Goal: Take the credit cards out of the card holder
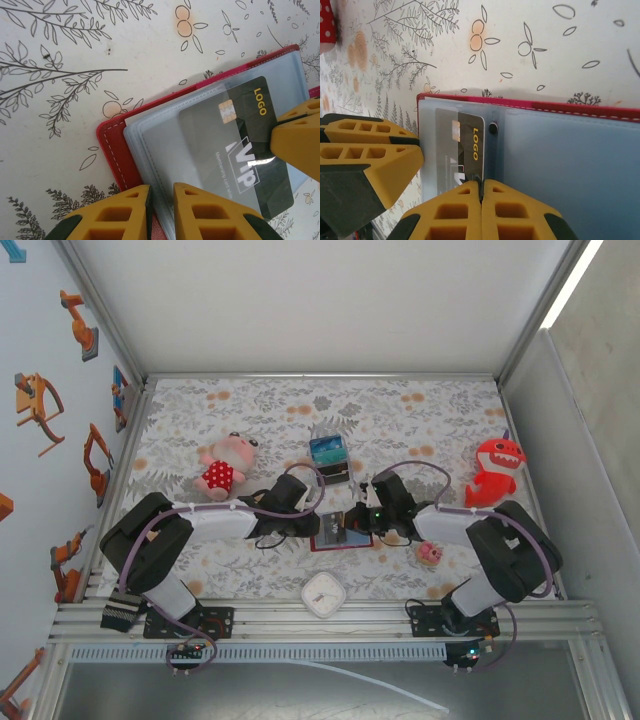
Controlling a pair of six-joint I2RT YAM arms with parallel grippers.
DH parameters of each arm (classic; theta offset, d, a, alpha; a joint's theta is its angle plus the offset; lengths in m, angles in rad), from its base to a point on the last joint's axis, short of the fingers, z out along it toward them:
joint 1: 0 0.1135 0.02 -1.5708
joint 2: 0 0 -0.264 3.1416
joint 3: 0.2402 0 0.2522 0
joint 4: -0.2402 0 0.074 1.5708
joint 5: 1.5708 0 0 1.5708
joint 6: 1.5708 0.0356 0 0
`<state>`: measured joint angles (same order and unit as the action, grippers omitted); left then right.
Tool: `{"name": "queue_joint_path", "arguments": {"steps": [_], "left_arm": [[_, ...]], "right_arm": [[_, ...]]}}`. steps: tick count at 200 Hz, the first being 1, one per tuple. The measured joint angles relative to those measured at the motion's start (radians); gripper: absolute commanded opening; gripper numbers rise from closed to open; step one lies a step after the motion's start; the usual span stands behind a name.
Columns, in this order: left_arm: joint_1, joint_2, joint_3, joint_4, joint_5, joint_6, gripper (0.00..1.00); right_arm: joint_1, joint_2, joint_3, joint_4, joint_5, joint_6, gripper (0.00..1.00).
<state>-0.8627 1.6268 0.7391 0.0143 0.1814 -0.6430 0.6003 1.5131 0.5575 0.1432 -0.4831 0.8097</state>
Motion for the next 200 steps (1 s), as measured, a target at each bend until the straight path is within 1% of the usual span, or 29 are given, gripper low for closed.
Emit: {"name": "queue_joint_path", "arguments": {"steps": [43, 76, 98, 122, 132, 155, 175, 200], "left_arm": [[0.000, 0.000, 0.000, 0.000, -0.003, 0.002, 0.18], [0.000, -0.003, 0.005, -0.008, -0.018, 0.008, 0.20], [0.000, -0.008, 0.006, -0.022, -0.034, 0.019, 0.23], [0.000, -0.023, 0.014, -0.056, -0.064, 0.032, 0.33], [-0.001, -0.031, 0.019, -0.070, -0.079, 0.043, 0.35], [-0.011, -0.048, 0.036, -0.098, -0.111, 0.055, 0.35], [-0.040, -0.057, 0.061, -0.113, -0.138, 0.074, 0.35], [-0.084, -0.056, 0.103, -0.120, -0.156, 0.100, 0.30]], "right_arm": [[0.001, -0.038, 0.014, -0.085, 0.036, -0.044, 0.01], [0.001, -0.048, 0.016, -0.113, 0.055, -0.058, 0.01], [0.001, -0.051, 0.021, -0.128, 0.059, -0.067, 0.01], [0.001, -0.056, 0.023, -0.134, 0.059, -0.071, 0.01], [0.001, -0.057, 0.023, -0.136, 0.059, -0.071, 0.01], [0.001, -0.060, 0.023, -0.136, 0.058, -0.070, 0.01], [0.001, -0.064, 0.023, -0.136, 0.058, -0.070, 0.01], [0.001, -0.073, 0.023, -0.137, 0.057, -0.070, 0.01]]}}
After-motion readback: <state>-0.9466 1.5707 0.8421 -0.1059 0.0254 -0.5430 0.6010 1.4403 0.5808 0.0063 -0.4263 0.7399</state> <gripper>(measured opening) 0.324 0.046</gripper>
